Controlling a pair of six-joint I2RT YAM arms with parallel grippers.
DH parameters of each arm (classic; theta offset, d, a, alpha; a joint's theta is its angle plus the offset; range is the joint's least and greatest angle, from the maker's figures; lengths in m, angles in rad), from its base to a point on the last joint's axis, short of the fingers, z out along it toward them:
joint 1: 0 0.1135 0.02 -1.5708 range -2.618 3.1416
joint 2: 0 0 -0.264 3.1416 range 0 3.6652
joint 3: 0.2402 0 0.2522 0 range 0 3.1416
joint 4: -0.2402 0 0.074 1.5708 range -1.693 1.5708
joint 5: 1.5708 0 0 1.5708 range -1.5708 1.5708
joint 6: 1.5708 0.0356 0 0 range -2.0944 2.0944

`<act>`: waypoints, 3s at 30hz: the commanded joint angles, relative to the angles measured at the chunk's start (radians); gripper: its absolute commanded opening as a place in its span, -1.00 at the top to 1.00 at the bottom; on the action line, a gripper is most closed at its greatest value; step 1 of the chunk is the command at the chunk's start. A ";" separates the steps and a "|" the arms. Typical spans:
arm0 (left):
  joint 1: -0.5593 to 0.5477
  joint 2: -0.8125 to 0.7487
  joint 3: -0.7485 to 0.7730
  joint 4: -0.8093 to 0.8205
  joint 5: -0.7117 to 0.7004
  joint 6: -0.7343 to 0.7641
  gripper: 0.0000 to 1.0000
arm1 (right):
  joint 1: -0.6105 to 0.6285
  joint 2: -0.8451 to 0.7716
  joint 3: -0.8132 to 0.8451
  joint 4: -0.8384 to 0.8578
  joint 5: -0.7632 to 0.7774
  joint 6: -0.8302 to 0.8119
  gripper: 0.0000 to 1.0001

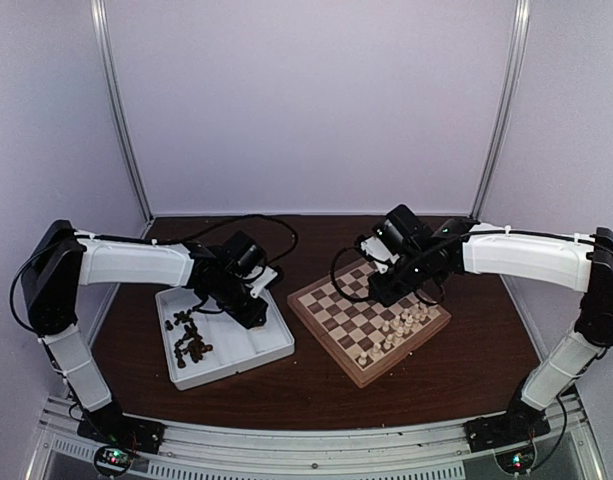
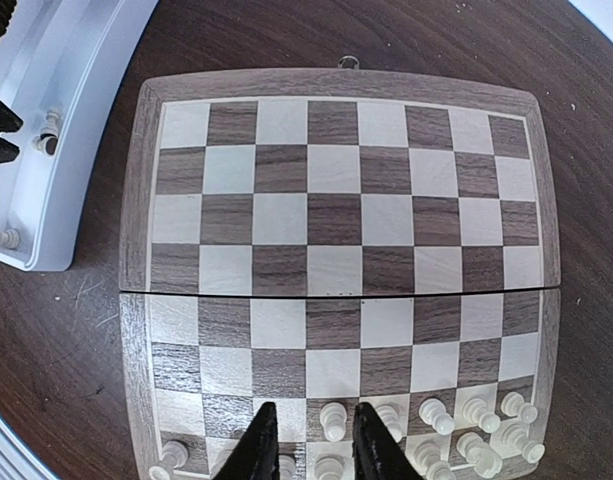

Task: Set up the chess pieces on the board
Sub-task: Pick up the chess piece from the storage box, then place the chess piece in the storage box.

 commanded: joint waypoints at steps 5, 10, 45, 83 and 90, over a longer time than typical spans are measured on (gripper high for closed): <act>0.025 0.059 0.061 -0.076 0.021 0.008 0.60 | -0.005 -0.025 -0.011 0.018 -0.018 0.005 0.47; 0.026 0.094 0.073 -0.076 0.025 0.016 0.53 | -0.006 -0.025 -0.013 0.020 -0.022 0.004 0.47; 0.026 0.237 0.140 -0.005 0.187 0.049 0.80 | -0.006 -0.038 -0.021 0.018 -0.044 0.005 0.53; 0.127 -0.091 -0.090 0.089 0.435 -0.090 0.96 | 0.168 0.088 0.039 0.392 -0.423 -0.062 0.46; 0.124 -0.006 0.030 -0.181 0.377 -0.042 0.96 | 0.180 0.110 0.094 0.297 -0.370 -0.132 0.42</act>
